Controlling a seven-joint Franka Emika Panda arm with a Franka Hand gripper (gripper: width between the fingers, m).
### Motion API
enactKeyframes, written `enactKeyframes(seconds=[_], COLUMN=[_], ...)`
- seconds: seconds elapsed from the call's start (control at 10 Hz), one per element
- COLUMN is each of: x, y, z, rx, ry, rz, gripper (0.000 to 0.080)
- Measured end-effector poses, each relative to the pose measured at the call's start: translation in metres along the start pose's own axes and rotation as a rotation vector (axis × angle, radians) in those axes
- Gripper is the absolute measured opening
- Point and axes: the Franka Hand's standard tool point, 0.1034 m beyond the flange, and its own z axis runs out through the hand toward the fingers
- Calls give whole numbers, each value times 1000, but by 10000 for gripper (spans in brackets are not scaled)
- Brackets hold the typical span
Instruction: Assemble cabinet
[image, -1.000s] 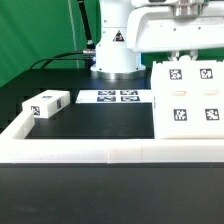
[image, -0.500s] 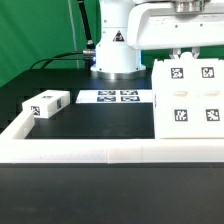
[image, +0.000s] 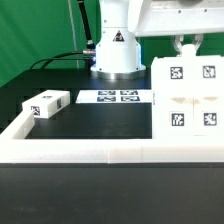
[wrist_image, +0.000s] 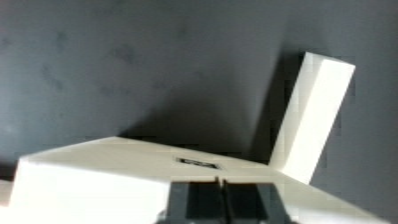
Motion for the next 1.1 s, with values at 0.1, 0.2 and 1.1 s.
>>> enactKeyframes(seconds=[0.1,0.2,1.1], x=[-1,-1,0], y=[0,0,0], z=[1,2,3], rx=[0,0,0], ry=[-1,-2,-5], rz=[0,0,1], gripper=[2,2,528])
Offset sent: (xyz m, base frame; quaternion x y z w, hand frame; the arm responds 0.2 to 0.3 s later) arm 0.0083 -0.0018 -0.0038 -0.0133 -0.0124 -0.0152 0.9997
